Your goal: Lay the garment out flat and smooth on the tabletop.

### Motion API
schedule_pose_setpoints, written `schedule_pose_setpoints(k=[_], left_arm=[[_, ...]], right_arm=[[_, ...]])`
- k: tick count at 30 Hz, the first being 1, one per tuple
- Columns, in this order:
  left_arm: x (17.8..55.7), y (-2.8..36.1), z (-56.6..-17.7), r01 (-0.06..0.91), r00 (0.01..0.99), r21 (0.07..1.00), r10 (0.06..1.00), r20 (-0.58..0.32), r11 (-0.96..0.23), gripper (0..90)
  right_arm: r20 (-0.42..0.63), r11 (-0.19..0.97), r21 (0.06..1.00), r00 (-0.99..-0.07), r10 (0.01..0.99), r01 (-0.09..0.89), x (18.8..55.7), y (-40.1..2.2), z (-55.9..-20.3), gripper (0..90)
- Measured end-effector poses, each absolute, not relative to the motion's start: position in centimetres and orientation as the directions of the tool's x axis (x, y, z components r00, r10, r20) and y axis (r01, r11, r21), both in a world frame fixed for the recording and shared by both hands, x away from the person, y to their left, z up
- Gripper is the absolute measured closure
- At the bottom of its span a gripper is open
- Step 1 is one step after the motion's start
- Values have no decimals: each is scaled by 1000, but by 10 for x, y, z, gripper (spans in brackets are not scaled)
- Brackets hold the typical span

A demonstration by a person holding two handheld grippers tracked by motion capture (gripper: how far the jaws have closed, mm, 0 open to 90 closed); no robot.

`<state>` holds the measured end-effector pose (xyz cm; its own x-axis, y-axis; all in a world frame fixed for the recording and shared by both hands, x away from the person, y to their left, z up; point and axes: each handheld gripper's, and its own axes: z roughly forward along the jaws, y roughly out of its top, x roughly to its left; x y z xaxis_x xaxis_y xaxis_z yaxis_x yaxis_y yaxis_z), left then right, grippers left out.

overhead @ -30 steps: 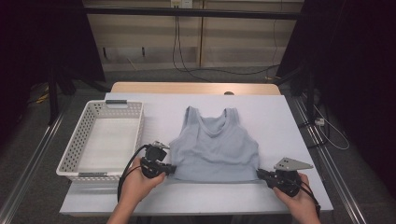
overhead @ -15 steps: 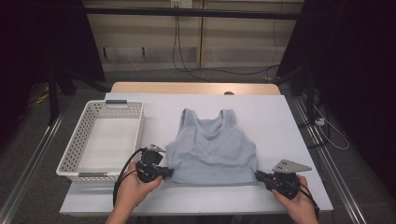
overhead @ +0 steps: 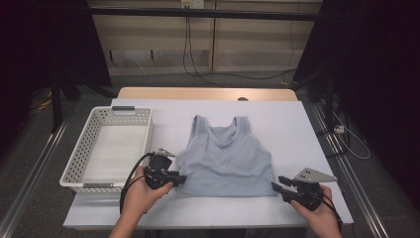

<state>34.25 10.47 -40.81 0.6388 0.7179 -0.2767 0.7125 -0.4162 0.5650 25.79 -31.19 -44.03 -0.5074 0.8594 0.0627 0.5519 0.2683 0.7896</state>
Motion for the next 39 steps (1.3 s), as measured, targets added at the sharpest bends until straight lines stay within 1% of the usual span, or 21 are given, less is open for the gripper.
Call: schedule_pose_setpoints(k=[2,3,4,5,7,12,15,18,23,26,32,36,37,39], left_arm=[[345,102,-406,709,640,570,718,-273,-415,634],[346,101,-404,710,637,572,720,-274,-410,605],[347,100,-403,704,640,580,721,-267,-410,552],[349,99,-401,694,644,593,721,-257,-408,514],[352,99,-398,696,638,598,723,-264,-396,473],[361,93,-394,698,637,597,724,-264,-397,343],[366,90,-394,698,637,595,725,-262,-398,300],[371,87,-394,691,641,601,725,-253,-401,254],[380,84,-395,674,652,617,720,-237,-408,190],[385,83,-395,672,651,624,719,-242,-399,174],[392,84,-395,670,652,624,719,-238,-402,160],[397,85,-398,686,646,616,713,-273,-386,149],[397,84,-398,679,656,612,710,-256,-406,147],[399,83,-399,674,658,617,709,-253,-406,147]], right_arm=[[75,253,795,-504,861,551,259,-312,-440,603],[77,249,793,-497,864,556,259,-312,-439,577],[78,243,796,-493,866,554,260,-312,-439,536],[87,233,797,-487,869,557,261,-312,-439,516],[89,231,802,-491,866,552,261,-311,-438,493],[89,226,811,-496,864,540,262,-308,-435,387],[87,227,814,-499,862,534,262,-306,-435,349],[94,213,819,-492,865,532,263,-303,-434,290],[96,215,830,-512,854,515,266,-297,-431,268],[97,219,830,-518,850,513,269,-292,-430,239],[92,233,832,-540,837,503,274,-282,-428,202],[100,242,831,-562,821,501,277,-275,-428,178],[105,243,829,-567,817,504,278,-273,-428,178],[106,245,829,-572,813,502,279,-270,-429,177]])
